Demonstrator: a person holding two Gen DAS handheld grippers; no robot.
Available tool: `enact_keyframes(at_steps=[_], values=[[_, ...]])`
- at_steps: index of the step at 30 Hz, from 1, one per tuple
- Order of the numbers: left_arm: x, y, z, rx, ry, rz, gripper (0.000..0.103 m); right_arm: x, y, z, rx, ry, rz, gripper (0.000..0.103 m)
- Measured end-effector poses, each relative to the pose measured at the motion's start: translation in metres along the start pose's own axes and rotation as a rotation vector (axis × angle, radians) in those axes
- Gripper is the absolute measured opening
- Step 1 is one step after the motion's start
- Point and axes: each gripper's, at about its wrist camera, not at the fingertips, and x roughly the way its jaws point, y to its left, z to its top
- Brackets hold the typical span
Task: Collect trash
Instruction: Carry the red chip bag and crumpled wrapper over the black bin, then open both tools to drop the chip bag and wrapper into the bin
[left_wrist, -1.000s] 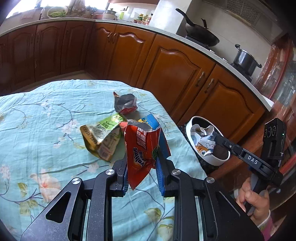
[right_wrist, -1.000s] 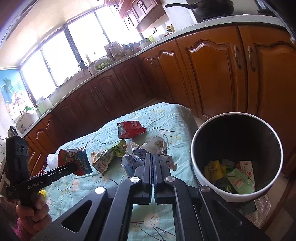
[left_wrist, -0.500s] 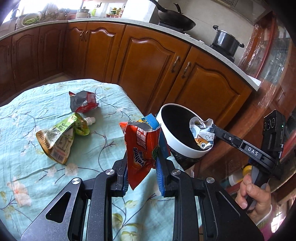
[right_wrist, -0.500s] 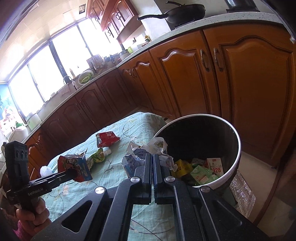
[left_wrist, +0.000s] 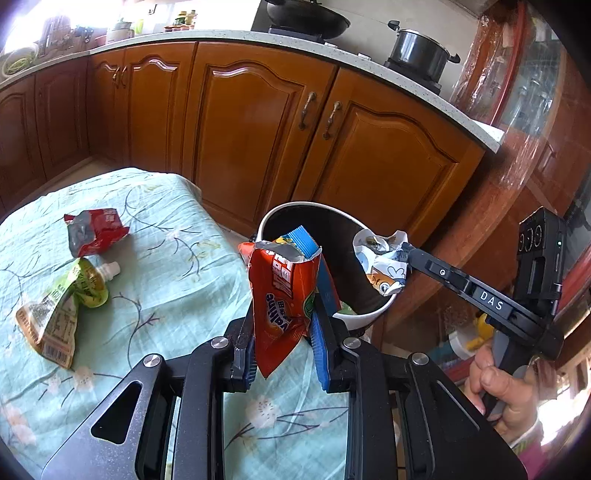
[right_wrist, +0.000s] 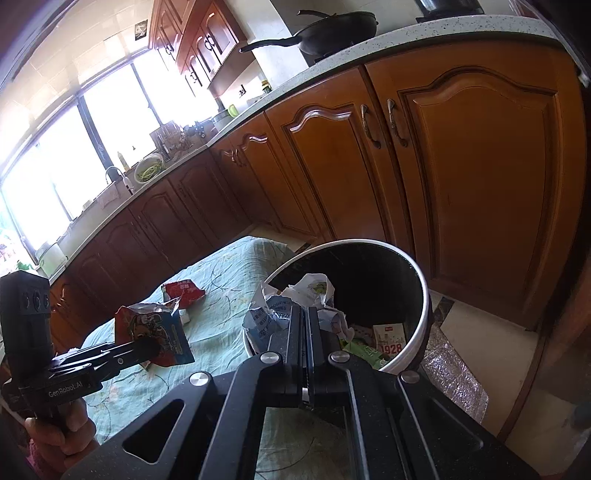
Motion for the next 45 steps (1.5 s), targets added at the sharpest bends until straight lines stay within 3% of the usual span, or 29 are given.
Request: enact_keyframes(at_steps=[19,28,31,32,33,34,38,45], values=[[0.078,-0.041,0.035,0.087,0.145,0.007,0.023,0.027,-0.031,0.016,0.026,0.041,-0.057,0.001],[0.1,-0.052,0.041,0.092,0.165,0.024,0.024,0.037,-0.038,0.021,0.032,0.061,-0.072,0.002],[0.105,-0.055,0.042,0.089,0.179,0.023,0.036,0.038,-0.042,0.022,0.05,0.065,-0.063,0.011],[0.105,-0.053,0.042,0.085,0.181,0.026,0.052,0.039,-0.044,0.022,0.062,0.068,-0.06,0.028],[0.104,-0.053,0.041,0.083,0.173,0.028,0.058,0.039,-0.046,0.021,0.073,0.065,-0.057,0.05],[0.102,-0.052,0.04,0.081,0.166,0.024,0.058,0.037,-0.047,0.02,0.079,0.055,-0.057,0.056],[0.091,-0.044,0.031,0.07,0.147,0.017,0.058,0.03,-0.048,0.017,0.09,0.027,-0.055,0.06],[0.06,-0.017,0.002,0.004,0.106,0.034,0.059,0.021,-0.038,0.005,0.116,0.002,-0.017,0.082]])
